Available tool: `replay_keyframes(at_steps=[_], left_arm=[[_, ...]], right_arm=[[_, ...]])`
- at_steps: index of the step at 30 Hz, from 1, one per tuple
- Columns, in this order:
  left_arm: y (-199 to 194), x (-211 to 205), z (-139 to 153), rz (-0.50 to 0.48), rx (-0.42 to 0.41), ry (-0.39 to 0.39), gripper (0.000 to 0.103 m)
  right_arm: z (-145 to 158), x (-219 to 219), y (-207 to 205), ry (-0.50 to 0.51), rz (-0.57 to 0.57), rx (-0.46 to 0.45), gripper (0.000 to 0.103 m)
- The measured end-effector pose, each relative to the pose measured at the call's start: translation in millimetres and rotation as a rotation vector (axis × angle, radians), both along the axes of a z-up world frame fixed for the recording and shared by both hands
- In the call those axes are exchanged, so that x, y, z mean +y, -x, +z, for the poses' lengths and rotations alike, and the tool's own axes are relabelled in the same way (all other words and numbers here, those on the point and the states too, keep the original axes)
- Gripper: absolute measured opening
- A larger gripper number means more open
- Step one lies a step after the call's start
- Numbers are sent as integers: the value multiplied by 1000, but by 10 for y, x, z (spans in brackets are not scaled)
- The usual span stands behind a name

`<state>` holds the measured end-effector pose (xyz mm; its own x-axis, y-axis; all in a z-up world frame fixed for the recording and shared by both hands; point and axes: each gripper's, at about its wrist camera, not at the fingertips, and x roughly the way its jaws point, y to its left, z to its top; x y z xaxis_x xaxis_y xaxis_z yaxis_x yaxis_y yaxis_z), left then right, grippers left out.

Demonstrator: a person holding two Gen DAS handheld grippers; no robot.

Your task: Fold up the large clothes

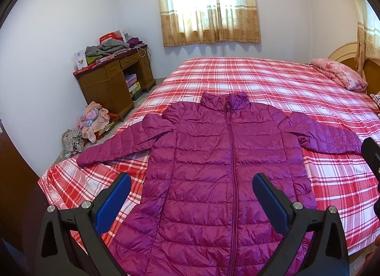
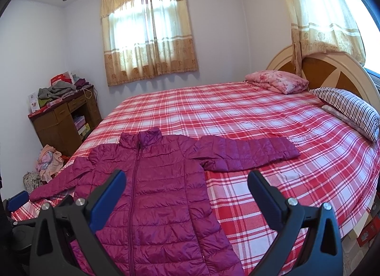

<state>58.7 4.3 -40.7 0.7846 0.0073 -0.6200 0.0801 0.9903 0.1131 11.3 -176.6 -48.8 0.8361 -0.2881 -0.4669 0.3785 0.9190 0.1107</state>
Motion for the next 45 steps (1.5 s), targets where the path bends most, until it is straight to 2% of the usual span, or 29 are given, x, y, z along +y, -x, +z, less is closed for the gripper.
replay_keyframes(at_steps=[13,18,23,27,31,34,36,39,41,42,43,45], left_arm=[[-282,-108,-150,-11,48,-5,102],[-484,-107,-229,-42,65,19,102],[-837,127,-279,-40,70,47,102],[-1240,461,-330,-10,101,120,102],[-1645,761,-447,17,94,184,102],[-1914,893,-598,55,95,162,102],[-2063,962,-728,88,91,126,102],[-2192,1047,-936,118,84,100,102],[-2220,1079,-1069,130,80,97,102],[-2224,1080,-1147,132,81,94,102],[-2228,1079,-1225,129,84,86,102],[-2229,1056,-1407,123,101,56,102]], right_arm=[[-124,-131,-202,-16,-15,42,103],[-193,-354,-283,-32,-39,14,103],[-329,-994,-349,-59,-164,11,103],[-525,-1907,-402,-152,-318,47,101],[-781,-2801,-529,-222,-474,90,88],[-1044,-3249,-713,-282,-531,147,86],[-1216,-3425,-815,-322,-561,182,85],[-1495,-3624,-997,-374,-607,253,76],[-1634,-3658,-1074,-389,-625,281,59],[-1691,-3671,-1106,-394,-626,293,57],[-1740,-3664,-1140,-377,-636,308,56],[-1745,-3640,-1166,-314,-648,301,46]])
